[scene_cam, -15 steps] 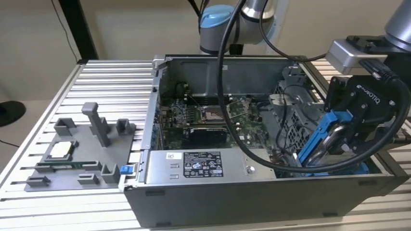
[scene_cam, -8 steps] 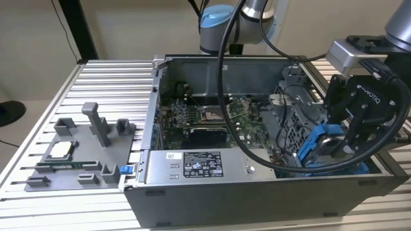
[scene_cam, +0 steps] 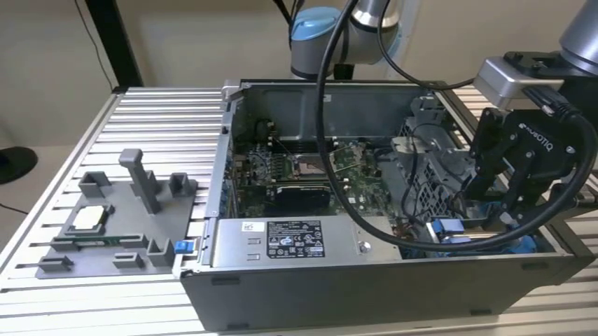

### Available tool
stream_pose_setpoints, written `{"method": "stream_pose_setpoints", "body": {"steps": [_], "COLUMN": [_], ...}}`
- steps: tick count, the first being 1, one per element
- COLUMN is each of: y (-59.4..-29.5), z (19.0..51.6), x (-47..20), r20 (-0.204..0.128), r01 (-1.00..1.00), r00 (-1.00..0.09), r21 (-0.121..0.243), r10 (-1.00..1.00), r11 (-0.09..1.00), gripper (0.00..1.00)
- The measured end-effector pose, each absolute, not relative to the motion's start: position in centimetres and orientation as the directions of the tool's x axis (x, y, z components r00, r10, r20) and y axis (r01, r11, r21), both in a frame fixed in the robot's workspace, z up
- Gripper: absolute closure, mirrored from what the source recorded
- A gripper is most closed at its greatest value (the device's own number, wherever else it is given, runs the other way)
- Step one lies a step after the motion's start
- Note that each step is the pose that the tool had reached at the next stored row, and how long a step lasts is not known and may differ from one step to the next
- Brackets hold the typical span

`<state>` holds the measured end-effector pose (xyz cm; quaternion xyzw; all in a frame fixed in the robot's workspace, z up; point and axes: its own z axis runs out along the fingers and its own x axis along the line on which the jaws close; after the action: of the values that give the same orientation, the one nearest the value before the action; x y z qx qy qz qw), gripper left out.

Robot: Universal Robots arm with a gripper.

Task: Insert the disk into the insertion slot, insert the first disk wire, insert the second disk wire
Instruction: 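Insert the disk into the insertion slot, then insert the first disk wire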

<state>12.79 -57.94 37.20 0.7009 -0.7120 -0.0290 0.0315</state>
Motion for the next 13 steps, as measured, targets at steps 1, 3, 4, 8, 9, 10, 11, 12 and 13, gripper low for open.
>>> {"method": "stream_pose_setpoints", "body": {"steps": [1, 3, 4, 8, 9, 10, 11, 12, 13], "y": [-57.94, -57.89, -57.84, -57.5, -57.39, -57.28, -57.18, -57.08, -56.99], "z": [37.19, 37.16, 37.18, 37.17, 37.17, 37.17, 37.17, 37.17, 37.17], "x": [12.79, 12.84, 12.89, 13.2, 13.28, 13.35, 13.41, 13.49, 13.57], "r20": [0.004, 0.004, 0.004, 0.004, 0.003, 0.003, 0.003, 0.003, 0.003], "r01": [-0.996, -0.996, -0.996, -0.996, -0.996, -0.996, -0.996, -0.996, -0.996], "r00": [-0.016, -0.016, -0.015, -0.016, -0.016, -0.016, -0.016, -0.016, -0.016], "r21": [0.086, 0.086, 0.086, 0.086, 0.086, 0.086, 0.086, 0.086, 0.086], "r10": [-1.0, -1.0, -1.0, -1.0, -1.0, -1.0, -1.0, -1.0, -1.0], "r11": [0.016, 0.016, 0.016, 0.016, 0.016, 0.016, 0.016, 0.016, 0.016], "gripper": [0.0, 0.0, 0.0, 0.0, 0.0, 0.0, 0.0, 0.0, 0.0]}}
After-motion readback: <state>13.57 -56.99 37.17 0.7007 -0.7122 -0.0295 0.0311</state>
